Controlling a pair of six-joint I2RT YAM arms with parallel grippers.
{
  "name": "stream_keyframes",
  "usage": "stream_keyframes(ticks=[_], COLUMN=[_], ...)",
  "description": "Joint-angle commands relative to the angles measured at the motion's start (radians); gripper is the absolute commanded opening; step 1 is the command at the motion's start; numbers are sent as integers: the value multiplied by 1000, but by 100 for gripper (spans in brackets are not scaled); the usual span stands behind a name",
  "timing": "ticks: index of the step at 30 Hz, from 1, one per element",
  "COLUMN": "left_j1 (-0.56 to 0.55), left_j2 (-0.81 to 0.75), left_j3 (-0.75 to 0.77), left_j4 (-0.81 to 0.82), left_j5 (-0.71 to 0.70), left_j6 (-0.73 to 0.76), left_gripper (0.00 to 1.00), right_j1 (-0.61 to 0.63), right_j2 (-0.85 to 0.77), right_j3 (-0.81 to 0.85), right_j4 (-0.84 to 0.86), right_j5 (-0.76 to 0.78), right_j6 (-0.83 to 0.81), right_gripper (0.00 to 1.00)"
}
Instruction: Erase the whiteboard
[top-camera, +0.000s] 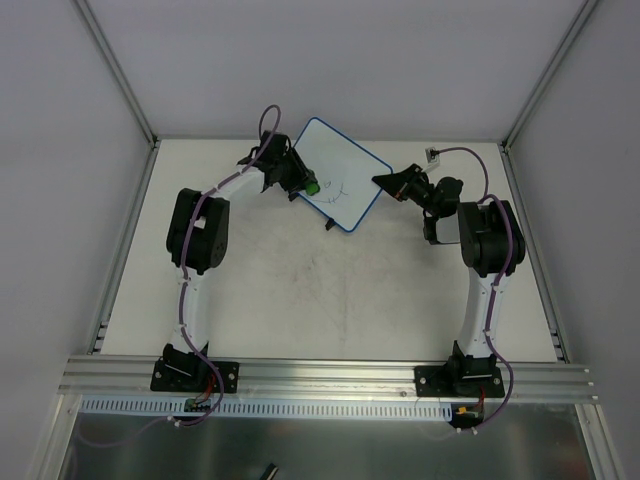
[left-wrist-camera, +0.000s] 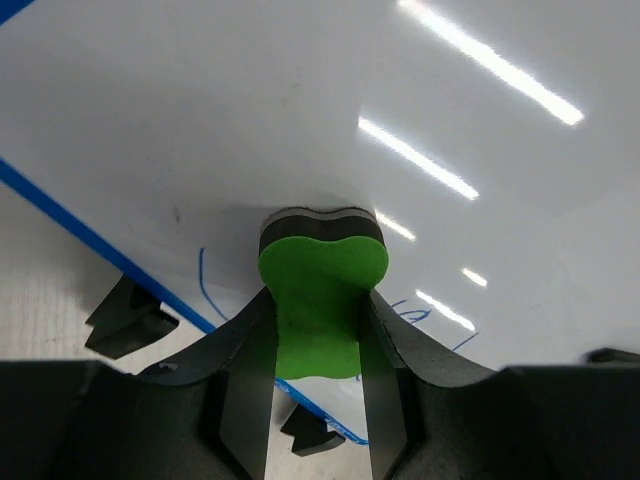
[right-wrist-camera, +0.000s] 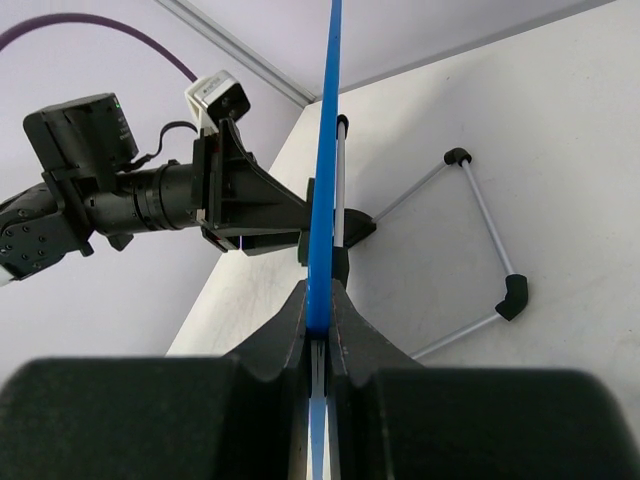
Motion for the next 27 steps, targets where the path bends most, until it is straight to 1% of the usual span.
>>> stream_keyframes(ticks=[1, 5, 16, 18, 19, 23, 27], left_j1=[-7, -7, 6, 8, 6, 0, -29], left_j2=[41, 21, 33, 44, 47, 58, 44], left_j3=[-107, -126, -124, -107, -103, -64, -49], left_j4=[-84, -84, -84, -84, -84, -86, -86], left_j5=[-100, -136, -108, -101, -96, -61, -74], left_j6=[-104, -147, -212, -201, -192, -125, -30], left_gripper=[0, 2, 2, 2, 0, 0, 0], right_j1=[91, 91, 86, 86, 85, 85, 86], right_j2=[-3, -9, -34, -34, -34, -27, -27], right_j3=[0, -7, -39, -39, -37, -33, -33], right_j4=[169, 169, 169, 169, 169, 169, 169], right_j5=[-163, -143, -71, -66, -68, -71, -71], right_j6=[-19, -22, -50, -47, -45, -41, -38], right_gripper=[1, 0, 0, 0, 0, 0, 0])
